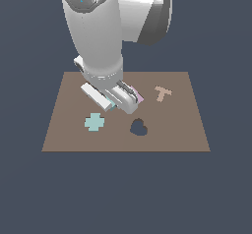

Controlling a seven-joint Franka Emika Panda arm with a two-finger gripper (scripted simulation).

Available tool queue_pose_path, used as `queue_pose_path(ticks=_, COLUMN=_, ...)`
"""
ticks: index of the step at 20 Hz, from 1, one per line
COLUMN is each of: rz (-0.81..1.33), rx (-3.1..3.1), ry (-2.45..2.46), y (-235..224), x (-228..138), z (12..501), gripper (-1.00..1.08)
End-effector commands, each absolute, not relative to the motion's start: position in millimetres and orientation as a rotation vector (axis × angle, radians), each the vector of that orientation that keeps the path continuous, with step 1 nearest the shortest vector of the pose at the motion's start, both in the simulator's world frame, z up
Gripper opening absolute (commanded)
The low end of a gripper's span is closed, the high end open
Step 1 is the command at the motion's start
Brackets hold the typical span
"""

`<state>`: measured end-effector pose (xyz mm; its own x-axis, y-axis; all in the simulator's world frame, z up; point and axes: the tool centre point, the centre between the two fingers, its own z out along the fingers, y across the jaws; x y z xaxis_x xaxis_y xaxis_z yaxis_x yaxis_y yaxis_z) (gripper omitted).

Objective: Insert a designated object into the corresponding slot on a board.

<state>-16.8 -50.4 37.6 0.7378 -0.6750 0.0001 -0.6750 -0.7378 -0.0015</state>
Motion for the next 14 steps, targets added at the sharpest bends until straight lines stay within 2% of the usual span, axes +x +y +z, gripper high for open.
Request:
queue_pose_path(ticks=1, rz=-0.002, rx=-2.891, ry=1.223, y=-75, x=-33, z=39, gripper=-1.0)
queue_pose_path(ticks=7, rz=-0.001, rx=-2.828, ry=1.362, y=-114, x=-62, z=40, gripper=-1.0)
queue_pose_path(ticks=14, rz=-0.001, rx=-2.797, ry=1.426, y=-131, x=-77, z=41, gripper=-1.0)
